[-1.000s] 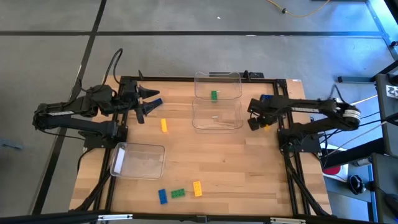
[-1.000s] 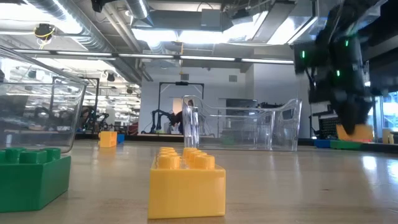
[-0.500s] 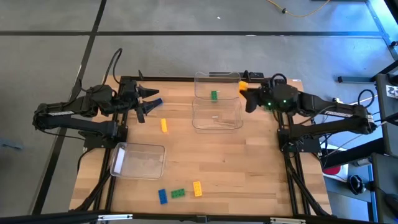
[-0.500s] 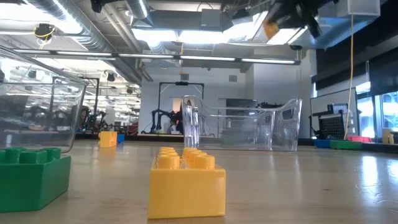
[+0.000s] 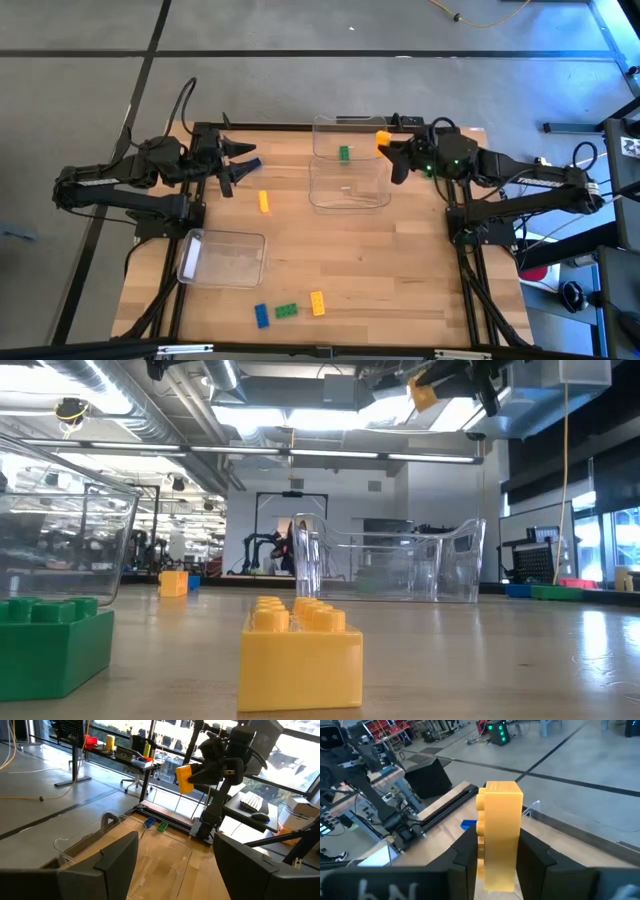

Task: Sort & place blocks by color
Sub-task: Put the top right yellow game piece into the center transparent bin

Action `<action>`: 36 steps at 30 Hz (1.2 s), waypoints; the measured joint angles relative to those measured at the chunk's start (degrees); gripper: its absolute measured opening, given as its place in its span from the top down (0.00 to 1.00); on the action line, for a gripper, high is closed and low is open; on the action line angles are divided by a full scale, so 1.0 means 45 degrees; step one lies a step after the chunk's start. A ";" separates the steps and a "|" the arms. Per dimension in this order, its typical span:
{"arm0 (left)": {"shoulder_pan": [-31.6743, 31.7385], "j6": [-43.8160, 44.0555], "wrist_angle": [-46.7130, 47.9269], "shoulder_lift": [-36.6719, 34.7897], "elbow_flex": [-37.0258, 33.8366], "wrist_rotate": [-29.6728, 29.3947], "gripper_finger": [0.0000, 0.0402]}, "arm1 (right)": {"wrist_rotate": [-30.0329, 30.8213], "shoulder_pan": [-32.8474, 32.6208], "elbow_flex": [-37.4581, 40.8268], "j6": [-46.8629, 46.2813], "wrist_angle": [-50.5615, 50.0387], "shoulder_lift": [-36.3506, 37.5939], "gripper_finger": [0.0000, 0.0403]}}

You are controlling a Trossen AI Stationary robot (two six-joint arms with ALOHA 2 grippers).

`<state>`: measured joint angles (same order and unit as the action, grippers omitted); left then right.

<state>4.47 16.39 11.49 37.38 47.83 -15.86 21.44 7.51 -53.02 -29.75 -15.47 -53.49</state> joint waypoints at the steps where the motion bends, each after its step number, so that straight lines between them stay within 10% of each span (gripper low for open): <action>1: -0.0001 0.0095 0.0005 0.0001 0.0000 0.0009 0.38 | -0.0145 0.0000 0.0001 0.0003 0.0070 -0.0055 0.76; 13: 0.0004 0.0265 -0.0005 -0.0004 0.0000 0.0009 0.38 | -0.1178 -0.0815 -0.0010 -0.0948 0.0638 -0.1672 0.76; 25: 0.0003 0.0265 -0.0005 0.0000 0.0000 0.0005 0.38 | -0.1769 -0.0405 -0.4627 -0.3743 -0.4556 -0.8448 0.76; 36: 0.0004 0.0231 -0.0001 -0.0001 0.0001 0.0009 0.38 | -0.1781 0.0230 -0.4987 -0.6676 -0.5139 -1.1902 0.76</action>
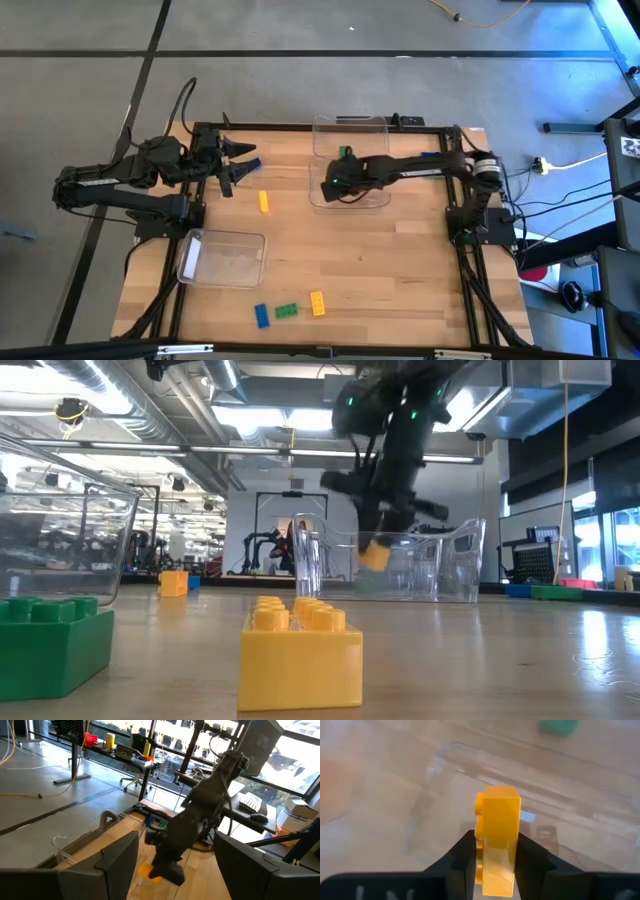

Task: Sort & place blocks by color
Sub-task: Put the top right yellow game piece into the center transparent bin, then put the top left blue game piece into the bottom bottom transparent bin

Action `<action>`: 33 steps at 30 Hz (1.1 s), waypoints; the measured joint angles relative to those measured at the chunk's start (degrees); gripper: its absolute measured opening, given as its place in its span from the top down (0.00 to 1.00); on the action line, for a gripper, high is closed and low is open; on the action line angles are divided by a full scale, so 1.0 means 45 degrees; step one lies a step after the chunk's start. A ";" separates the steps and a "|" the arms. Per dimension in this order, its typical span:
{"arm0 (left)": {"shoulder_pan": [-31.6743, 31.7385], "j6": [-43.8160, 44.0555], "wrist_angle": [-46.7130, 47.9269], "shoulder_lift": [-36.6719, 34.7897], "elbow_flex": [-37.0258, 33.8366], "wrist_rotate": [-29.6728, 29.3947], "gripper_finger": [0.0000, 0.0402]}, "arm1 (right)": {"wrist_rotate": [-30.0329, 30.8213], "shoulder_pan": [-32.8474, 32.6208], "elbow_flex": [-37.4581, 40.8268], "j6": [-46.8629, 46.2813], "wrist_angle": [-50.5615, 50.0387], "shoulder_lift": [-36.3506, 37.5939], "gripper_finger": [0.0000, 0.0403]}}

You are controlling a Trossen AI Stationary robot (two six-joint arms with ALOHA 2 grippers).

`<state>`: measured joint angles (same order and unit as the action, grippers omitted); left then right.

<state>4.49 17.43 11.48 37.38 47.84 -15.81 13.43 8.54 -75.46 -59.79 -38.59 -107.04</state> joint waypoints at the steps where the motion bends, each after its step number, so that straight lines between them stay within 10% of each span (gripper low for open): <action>1: -0.0002 0.0000 0.0001 0.0001 -0.0001 0.0000 0.38 | 0.0001 0.0067 0.0000 -0.0093 0.0002 -0.0172 0.76; 10: 0.0000 -0.0005 -0.0004 -0.0003 0.0004 0.0000 0.38 | -0.0106 0.0352 0.0000 -0.0330 0.0084 -0.1101 0.76; 24: 0.0000 -0.0010 0.0001 -0.0004 -0.0001 -0.0005 0.38 | -0.0360 0.0417 -0.0035 0.0610 0.0062 -0.0959 0.31; 33: -0.0002 -0.0010 0.0014 -0.0004 -0.0001 -0.0005 0.38 | -0.0778 0.0269 -0.0471 0.4794 -0.0488 0.1343 0.22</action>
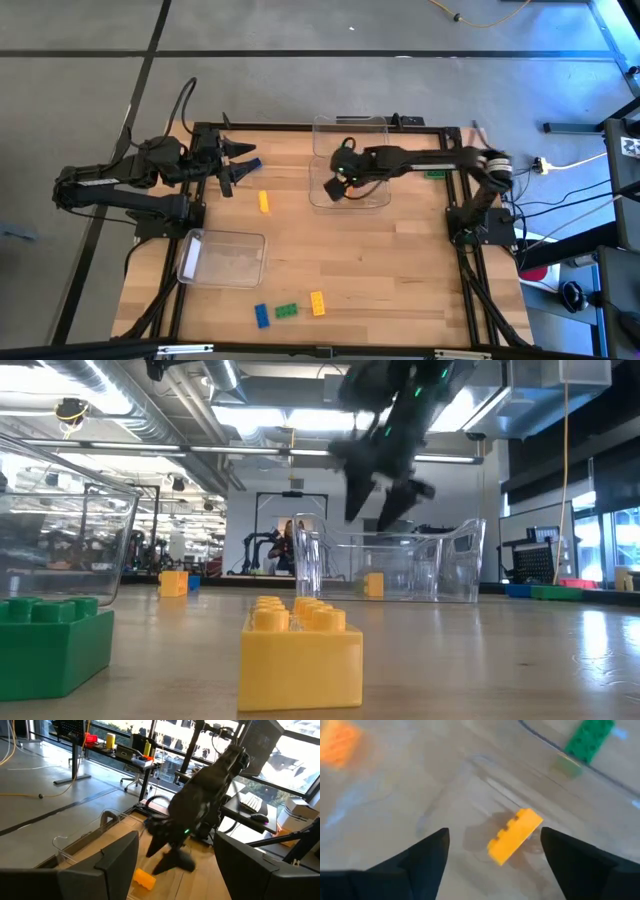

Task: Sort & place blocks by color
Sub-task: Put the top left blue game piece into the bottom bottom transparent bin

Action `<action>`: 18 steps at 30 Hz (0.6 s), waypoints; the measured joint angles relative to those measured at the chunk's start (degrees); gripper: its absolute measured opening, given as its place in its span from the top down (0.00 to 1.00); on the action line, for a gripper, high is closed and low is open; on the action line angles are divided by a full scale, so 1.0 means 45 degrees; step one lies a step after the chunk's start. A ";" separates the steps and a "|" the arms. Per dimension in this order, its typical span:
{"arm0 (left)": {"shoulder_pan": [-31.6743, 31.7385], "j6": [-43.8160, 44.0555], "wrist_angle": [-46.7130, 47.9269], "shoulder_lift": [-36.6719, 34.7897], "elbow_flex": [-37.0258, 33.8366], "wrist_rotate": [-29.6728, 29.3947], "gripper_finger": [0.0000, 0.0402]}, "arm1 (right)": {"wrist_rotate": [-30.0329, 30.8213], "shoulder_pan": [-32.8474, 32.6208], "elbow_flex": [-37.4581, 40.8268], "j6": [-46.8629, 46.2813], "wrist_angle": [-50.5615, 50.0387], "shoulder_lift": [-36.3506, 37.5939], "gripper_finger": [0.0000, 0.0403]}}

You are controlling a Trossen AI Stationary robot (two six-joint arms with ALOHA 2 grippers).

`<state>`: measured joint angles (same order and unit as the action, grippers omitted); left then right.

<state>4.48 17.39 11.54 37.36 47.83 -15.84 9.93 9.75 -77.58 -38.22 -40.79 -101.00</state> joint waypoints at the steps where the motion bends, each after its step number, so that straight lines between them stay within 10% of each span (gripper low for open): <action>1: 0.0000 -0.0001 0.0009 0.0001 0.0000 0.0008 0.38 | -0.0041 -0.0126 0.0000 0.0599 -0.0421 0.0371 0.22; 10: 0.0000 -0.0005 0.0016 0.0003 0.0000 0.0058 0.38 | -0.0008 -0.1182 0.1367 0.2223 -0.1301 0.4559 0.21; 18: 0.0002 0.0005 0.0016 0.0005 0.0004 0.0053 0.38 | -0.0100 -0.1495 0.5950 0.1204 0.6041 0.8409 0.21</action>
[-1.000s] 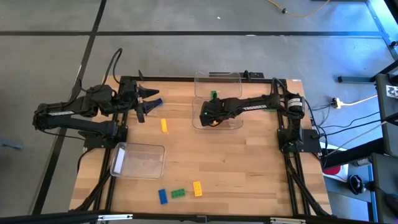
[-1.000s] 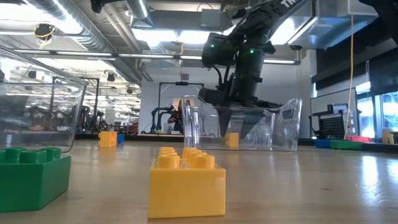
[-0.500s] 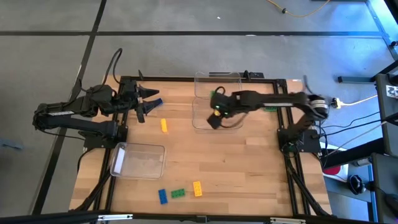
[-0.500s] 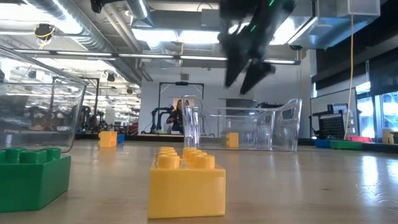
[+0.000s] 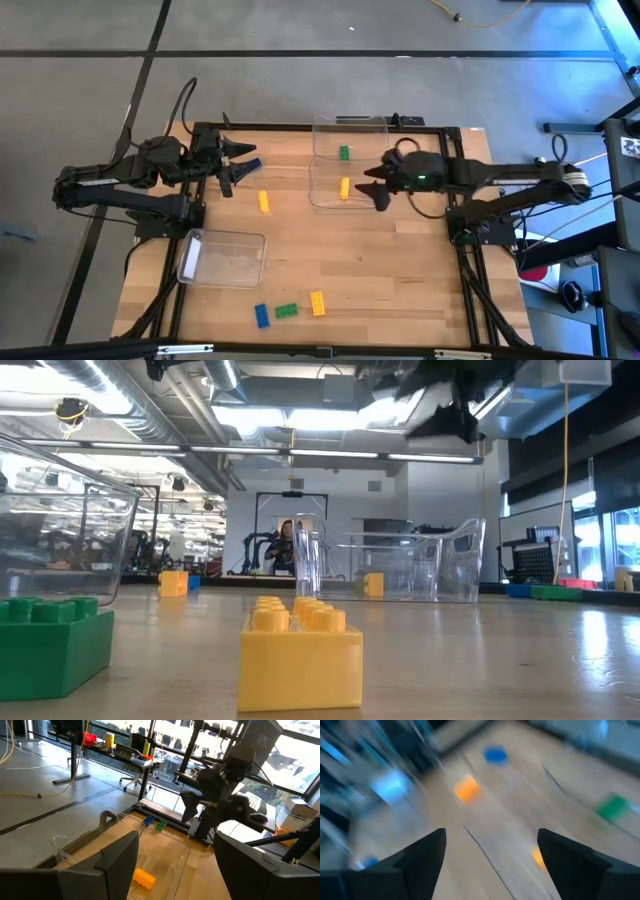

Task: Sort & place blocks by color
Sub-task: Put the top left blue game piece into the bottom bottom transparent bin

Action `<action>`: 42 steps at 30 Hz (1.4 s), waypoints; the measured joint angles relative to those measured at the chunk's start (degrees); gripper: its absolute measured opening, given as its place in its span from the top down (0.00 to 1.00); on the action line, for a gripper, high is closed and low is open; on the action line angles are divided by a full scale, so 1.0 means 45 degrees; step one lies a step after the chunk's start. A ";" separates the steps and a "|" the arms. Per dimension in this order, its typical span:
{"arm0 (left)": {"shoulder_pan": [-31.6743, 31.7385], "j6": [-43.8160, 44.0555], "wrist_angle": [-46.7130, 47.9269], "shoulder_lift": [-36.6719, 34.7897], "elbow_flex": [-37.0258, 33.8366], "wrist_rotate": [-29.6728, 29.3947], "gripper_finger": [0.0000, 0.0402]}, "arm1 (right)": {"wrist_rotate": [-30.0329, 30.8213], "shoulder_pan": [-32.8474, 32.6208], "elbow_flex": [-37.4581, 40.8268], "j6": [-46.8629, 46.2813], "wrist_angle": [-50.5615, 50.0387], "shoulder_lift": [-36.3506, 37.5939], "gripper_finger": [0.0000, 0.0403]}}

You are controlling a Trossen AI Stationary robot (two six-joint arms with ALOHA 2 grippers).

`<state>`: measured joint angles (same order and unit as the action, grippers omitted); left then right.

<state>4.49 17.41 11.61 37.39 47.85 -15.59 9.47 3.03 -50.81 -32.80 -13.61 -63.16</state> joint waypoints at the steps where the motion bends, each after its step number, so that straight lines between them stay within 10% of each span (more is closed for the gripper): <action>1: -0.0004 0.0000 0.0001 0.0000 -0.0004 0.0000 0.38 | -0.0130 0.0000 0.0560 0.0001 0.1382 0.0368 0.21; 9: 0.0000 -0.0121 -0.0003 -0.0002 -0.0002 -0.0004 0.38 | -0.0695 0.0000 0.3013 0.2099 0.9355 0.1786 0.21; 42: 0.0326 0.1371 0.0810 0.0994 0.0307 -0.1046 0.38 | -0.1588 0.0000 0.2919 0.3356 0.9326 0.1818 0.21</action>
<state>5.96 23.58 15.26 41.86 49.23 -20.30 2.33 3.03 -37.67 -17.70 28.36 -54.98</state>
